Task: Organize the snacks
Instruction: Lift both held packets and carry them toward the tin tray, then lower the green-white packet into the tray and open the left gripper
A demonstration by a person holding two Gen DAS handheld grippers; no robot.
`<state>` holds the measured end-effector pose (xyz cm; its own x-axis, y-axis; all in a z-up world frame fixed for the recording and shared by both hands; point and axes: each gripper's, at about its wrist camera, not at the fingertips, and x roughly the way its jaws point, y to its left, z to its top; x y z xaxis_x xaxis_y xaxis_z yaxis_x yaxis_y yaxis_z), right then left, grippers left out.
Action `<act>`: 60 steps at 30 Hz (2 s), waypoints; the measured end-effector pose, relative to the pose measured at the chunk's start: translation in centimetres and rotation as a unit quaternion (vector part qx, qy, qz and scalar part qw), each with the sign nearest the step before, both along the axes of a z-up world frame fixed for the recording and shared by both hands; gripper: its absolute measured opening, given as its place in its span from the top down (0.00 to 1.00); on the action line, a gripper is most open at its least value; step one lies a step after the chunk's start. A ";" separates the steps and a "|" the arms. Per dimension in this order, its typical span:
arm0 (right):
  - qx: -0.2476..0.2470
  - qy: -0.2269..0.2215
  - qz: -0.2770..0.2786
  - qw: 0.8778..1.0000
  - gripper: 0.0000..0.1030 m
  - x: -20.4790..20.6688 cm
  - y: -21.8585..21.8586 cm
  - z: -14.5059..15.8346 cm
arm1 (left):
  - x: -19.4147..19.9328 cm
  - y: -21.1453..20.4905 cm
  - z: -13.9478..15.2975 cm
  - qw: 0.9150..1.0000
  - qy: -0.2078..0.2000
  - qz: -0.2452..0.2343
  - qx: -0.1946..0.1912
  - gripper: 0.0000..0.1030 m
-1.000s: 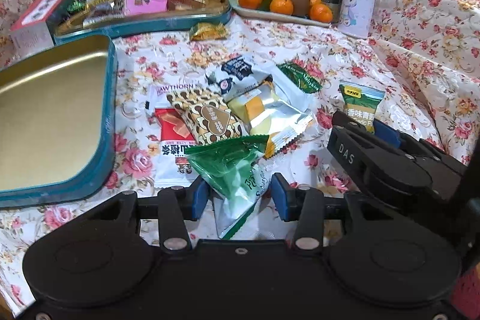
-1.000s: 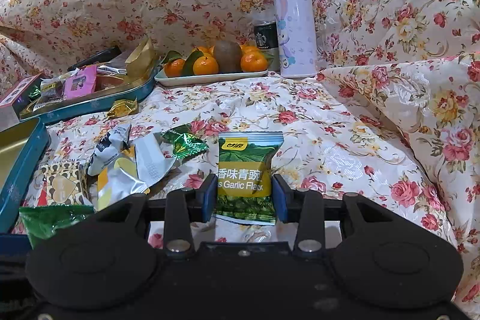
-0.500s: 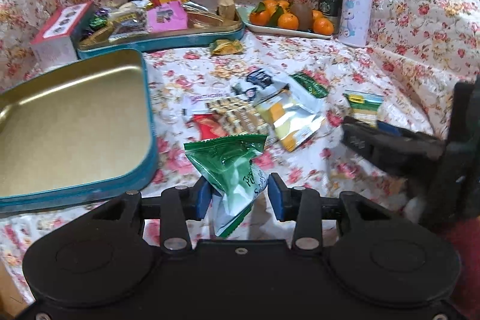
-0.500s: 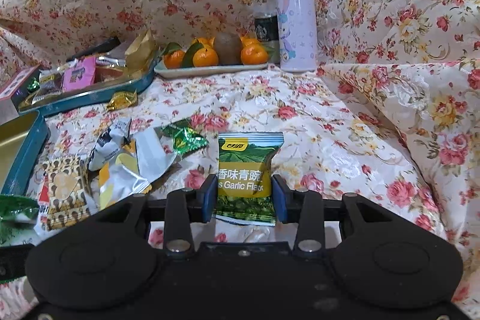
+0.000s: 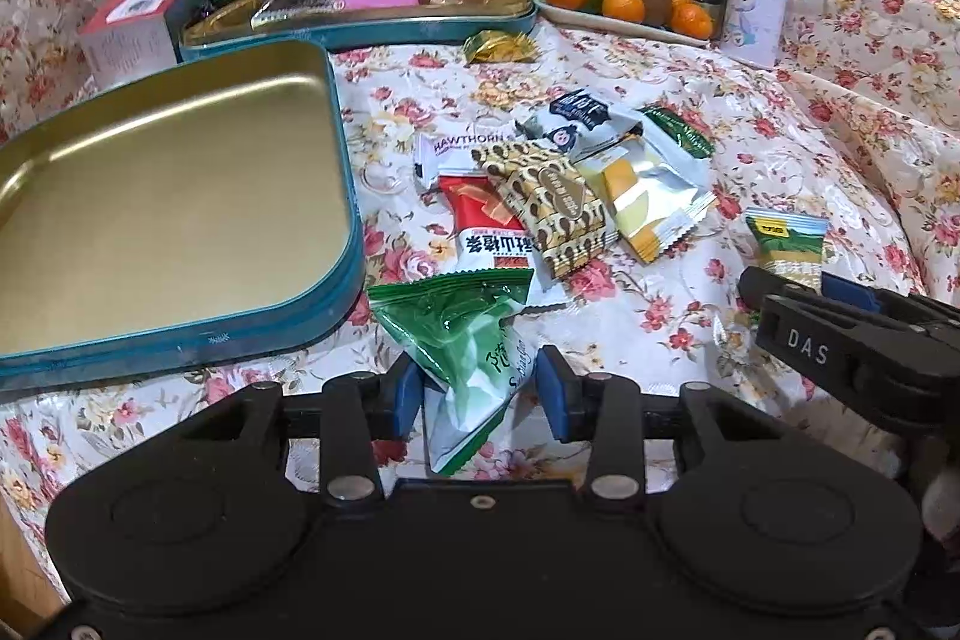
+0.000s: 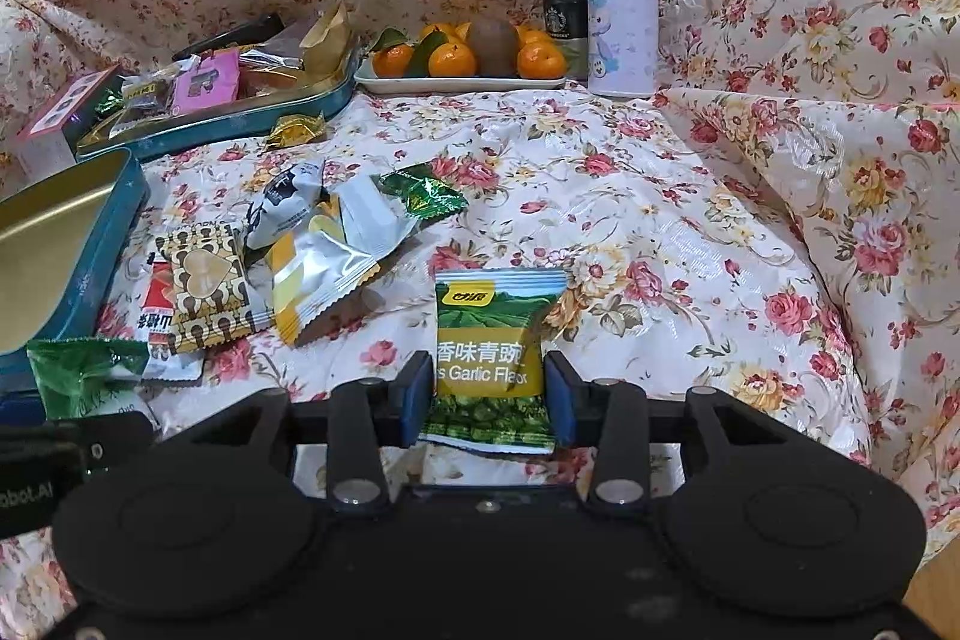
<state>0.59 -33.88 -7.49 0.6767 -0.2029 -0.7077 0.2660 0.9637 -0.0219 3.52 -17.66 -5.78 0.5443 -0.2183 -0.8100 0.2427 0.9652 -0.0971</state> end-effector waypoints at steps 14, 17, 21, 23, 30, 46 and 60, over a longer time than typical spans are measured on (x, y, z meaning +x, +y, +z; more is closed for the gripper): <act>-0.002 -0.005 0.008 1.000 0.46 0.9 -0.4 -0.4 | 0.2 -0.6 -0.4 1.000 -0.010 -0.003 0.012 0.49; -0.002 -0.007 0.010 1.000 0.45 0.8 -0.3 -0.4 | 0.3 -0.5 -0.3 1.000 -0.008 -0.003 0.010 0.51; -0.012 -0.007 0.019 1.000 0.64 0.7 -0.1 -0.2 | 0.1 -0.2 0.0 1.000 -0.002 -0.009 0.000 0.53; -0.014 -0.006 0.021 1.000 0.65 0.6 -0.1 0.0 | -0.2 -0.1 0.5 1.000 -0.006 -0.014 -0.004 0.53; -0.011 -0.013 0.020 1.000 0.67 -1.0 0.6 1.5 | -1.7 0.5 2.6 0.999 -0.033 -0.030 -0.002 0.53; 0.055 0.046 0.126 0.989 0.67 -7.2 9.2 2.9 | -5.5 8.4 3.4 1.000 -0.009 0.001 0.008 0.53; 0.058 0.044 0.229 0.971 0.67 -6.5 17.8 5.1 | -3.0 17.6 4.7 0.996 -0.032 0.084 0.028 0.53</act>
